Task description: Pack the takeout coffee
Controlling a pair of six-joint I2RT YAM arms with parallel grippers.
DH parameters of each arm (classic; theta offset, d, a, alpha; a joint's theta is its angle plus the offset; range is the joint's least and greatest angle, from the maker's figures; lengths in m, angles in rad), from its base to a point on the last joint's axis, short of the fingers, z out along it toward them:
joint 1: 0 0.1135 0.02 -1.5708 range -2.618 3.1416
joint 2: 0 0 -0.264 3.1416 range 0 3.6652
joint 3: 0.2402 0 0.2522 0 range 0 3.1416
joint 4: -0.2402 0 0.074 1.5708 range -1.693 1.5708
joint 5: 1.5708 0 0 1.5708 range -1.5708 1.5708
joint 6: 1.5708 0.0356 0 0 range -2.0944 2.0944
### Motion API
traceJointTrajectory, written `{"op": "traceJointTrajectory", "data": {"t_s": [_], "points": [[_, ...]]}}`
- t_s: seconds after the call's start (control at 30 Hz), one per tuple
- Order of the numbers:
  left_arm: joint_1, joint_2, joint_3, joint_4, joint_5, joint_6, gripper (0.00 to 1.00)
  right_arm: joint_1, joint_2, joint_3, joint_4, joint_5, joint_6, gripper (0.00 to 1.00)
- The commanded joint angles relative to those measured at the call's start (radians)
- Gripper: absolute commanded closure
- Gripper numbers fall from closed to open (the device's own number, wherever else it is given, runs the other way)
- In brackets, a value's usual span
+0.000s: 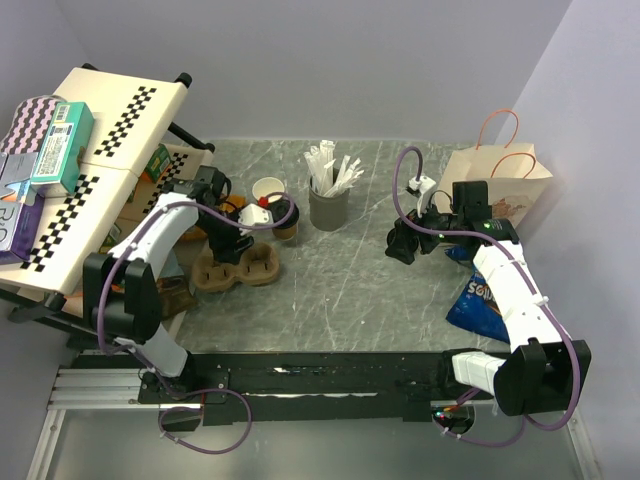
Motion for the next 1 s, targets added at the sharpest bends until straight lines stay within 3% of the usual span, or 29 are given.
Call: {"op": "traceJointTrajectory", "data": {"t_s": [0.0,0.97], "points": [[-0.001,0.012,0.027,-0.048,0.071,0.067,0.40,0.001,-0.021,-0.002,0.015,-0.017,-0.002,0.00],[-0.001,0.035,-0.037,0.015,-0.009,0.056,0.44,-0.002,-0.020,-0.026,0.023,-0.008,-0.001,0.00]]}}
